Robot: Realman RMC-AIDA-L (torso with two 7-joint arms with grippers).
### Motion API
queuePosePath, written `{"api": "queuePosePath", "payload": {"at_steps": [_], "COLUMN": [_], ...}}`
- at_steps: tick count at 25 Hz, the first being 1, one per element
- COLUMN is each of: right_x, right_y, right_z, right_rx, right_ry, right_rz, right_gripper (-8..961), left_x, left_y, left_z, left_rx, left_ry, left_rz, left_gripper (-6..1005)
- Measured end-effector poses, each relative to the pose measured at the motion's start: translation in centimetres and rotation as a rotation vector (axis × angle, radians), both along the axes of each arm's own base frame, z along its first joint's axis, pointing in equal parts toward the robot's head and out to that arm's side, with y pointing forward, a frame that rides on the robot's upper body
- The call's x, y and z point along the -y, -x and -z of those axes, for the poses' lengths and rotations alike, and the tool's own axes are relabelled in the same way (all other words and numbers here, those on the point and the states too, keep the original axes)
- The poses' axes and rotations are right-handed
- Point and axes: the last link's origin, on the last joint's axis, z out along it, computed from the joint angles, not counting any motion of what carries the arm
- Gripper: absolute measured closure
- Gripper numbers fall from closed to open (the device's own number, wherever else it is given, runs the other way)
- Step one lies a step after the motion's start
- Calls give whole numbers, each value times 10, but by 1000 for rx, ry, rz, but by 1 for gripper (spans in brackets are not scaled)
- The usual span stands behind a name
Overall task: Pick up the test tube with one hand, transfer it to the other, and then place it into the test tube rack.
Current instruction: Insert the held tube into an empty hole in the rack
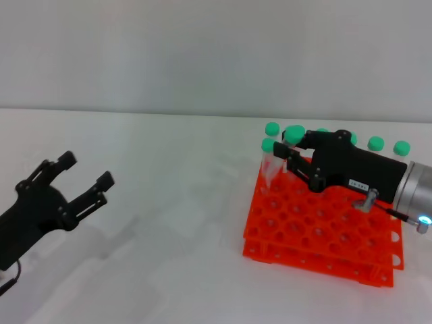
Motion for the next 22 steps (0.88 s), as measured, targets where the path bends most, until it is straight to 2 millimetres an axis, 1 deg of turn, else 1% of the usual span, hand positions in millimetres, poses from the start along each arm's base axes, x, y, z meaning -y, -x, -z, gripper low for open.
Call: {"api": "queuePosePath", "payload": {"at_steps": [3,8,15,22], "right_x": [-3,-6,-12,-14], "right_y": [-3,-6,-9,-11], "right_z": [-4,-9,-4,-2], "right_rx": [12,26,84,99], "right_ry": [-24,-58,-94,-101], "right_rz": [11,30,51,64], "right_gripper": [716,710,702,693], "left_x": [2,2,-6,-12], "left_y": [6,10,8,7], "left_z": [0,1,0,1], "left_rx": [-6,-15,-21,-32], "left_ry": [-5,-3,-3,0], "left_rz": [-33,-62,-57,-66], "left_gripper": [110,109,109,109]}}
